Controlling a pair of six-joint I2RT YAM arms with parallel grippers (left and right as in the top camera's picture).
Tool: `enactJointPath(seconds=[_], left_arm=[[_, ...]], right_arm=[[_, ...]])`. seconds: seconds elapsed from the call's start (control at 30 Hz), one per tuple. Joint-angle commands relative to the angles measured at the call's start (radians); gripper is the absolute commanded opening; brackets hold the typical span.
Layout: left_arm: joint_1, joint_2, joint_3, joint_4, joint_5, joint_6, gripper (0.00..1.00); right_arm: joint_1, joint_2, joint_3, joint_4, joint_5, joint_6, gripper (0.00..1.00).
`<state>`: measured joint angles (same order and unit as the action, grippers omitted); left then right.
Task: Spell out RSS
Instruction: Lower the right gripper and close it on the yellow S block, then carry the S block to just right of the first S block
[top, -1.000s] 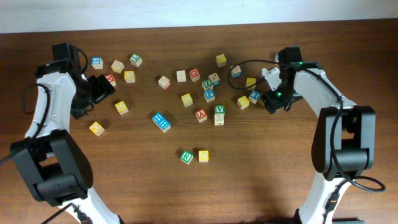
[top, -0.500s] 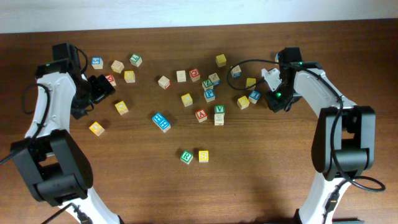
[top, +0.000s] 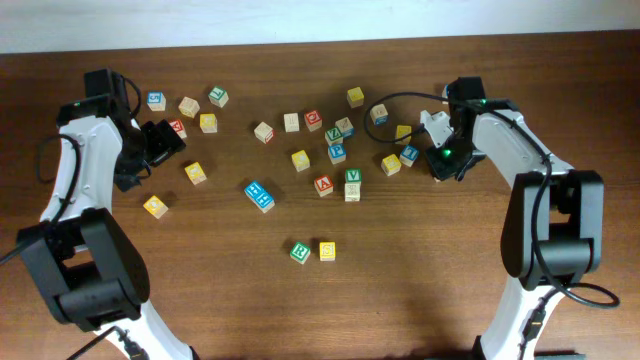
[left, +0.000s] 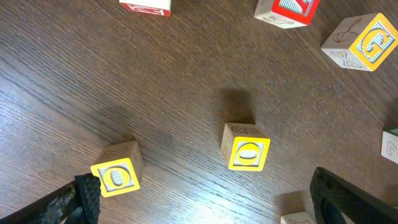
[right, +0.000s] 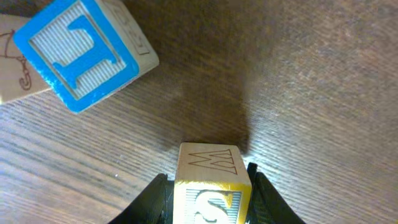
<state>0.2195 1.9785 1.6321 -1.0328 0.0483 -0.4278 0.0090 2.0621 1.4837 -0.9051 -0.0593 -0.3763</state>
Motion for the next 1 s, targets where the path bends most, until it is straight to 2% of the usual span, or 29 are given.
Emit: enactJointPath(seconds=[0.0,0.07,0.23,0.43,0.53,0.7,0.8,0.97], left_arm=[[0.006,-0.021,-0.001,-0.001,0.0,-0.009,0.99],[0.006,-0.021,-0.001,-0.001,0.0,-0.009,0.99],[0.006,-0.021,-0.001,-0.001,0.0,-0.009,0.99],[0.006,-0.021,-0.001,-0.001,0.0,-0.009,0.99],[0.006,-0.021,-0.001,-0.001,0.0,-0.009,0.99],[0.006,-0.021,-0.001,-0.001,0.0,-0.009,0.99],[0.006,-0.021,-0.001,-0.001,0.0,-0.009,0.99],[0.006,-0.021,-0.001,-0.001,0.0,-0.009,0.99]], right_arm=[[0.005,-0.008,0.088,-0.085,-0.02,0.054,0.22],[0.005,-0.024,0.158,-0.177,-0.042,0.101,0.22],[0.005,-0.127,0.298,-0.391,-0.22,0.101,0.22],[0.01,-0.367,0.309,-0.541,-0.316,0.102,0.25],[0.071,-0.521,0.309,-0.642,-0.315,0.11,0.25],[0.216,-0.585,0.273,-0.706,-0.31,0.275,0.25],[0.352,-0.584,0.116,-0.598,-0.2,0.462,0.26],[0.486,-0.567,-0.277,-0.159,-0.072,0.8,0.26]])
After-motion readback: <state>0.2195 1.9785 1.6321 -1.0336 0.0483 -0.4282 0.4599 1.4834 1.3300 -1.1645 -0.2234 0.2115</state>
